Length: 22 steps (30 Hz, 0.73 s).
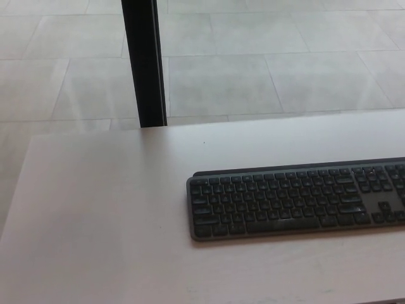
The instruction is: The robot uses its right fingers to click on the space key of the black keyboard placed on the center of the white desk.
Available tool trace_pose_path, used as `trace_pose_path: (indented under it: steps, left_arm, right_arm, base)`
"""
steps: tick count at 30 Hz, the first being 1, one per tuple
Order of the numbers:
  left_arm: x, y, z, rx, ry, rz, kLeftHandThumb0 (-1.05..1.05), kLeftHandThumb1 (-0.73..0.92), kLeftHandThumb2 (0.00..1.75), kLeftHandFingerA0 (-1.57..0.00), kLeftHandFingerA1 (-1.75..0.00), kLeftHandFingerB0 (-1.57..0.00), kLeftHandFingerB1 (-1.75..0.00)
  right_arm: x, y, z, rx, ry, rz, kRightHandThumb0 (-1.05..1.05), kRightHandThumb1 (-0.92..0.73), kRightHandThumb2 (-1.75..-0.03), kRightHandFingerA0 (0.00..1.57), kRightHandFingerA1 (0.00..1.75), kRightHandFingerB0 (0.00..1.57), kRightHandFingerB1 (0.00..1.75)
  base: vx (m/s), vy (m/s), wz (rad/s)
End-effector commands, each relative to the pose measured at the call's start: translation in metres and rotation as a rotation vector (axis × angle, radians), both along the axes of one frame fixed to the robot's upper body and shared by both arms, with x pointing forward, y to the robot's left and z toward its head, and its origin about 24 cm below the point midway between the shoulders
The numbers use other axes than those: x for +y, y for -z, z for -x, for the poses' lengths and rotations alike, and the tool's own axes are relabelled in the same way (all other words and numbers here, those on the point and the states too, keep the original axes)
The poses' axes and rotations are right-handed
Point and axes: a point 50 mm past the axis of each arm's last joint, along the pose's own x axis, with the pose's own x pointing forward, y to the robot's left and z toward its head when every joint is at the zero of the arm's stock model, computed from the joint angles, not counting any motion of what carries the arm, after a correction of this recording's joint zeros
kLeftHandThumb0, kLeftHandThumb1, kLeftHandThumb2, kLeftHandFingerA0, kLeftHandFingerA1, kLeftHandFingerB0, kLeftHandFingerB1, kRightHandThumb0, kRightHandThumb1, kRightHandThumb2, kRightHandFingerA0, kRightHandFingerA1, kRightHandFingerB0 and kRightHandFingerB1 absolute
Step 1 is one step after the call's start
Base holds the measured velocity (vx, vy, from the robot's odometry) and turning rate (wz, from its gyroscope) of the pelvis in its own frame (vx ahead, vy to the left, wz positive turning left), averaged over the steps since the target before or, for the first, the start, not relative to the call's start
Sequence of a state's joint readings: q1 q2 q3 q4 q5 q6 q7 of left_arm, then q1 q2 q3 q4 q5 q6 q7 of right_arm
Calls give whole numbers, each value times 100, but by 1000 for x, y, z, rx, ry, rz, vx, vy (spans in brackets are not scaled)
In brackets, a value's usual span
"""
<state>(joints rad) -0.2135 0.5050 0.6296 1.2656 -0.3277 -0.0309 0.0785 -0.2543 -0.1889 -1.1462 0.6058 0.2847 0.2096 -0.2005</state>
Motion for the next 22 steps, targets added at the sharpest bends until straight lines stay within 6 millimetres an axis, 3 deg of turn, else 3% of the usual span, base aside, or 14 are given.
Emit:
trace_pose_path:
  steps: [1, 8, 14, 22]
  left_arm:
    - [6, -5, 3, 7, -17, -29, -49, 70, 61, -72, -69, -55, -54]
    - [6, -5, 3, -7, -26, -22, -50, 69, 61, -71, -70, -56, -55]
    - [6, -5, 1, 0, -21, -22, -49, 70, 61, -71, -65, -56, -53]
    - [5, -5, 0, -7, -19, -21, -49, 71, 61, -68, -70, -53, -54]
  right_arm:
    - [3, -1, 2, -18, 16, -23, -43, -57, -66, 78, 77, 80, 96]
    - [5, 0, 4, -22, 11, -27, -43, -57, -68, 70, 76, 83, 102]
    - [4, -1, 4, -11, 6, -28, -43, -58, -66, 75, 78, 83, 102]
    - [6, -1, 2, -14, -8, -30, -43, -58, -66, 80, 80, 80, 95]
  base:
    - [0, 0, 0]
    - [0, 0, 0]
    - [0, 0, 0]
    - [0, 0, 0]
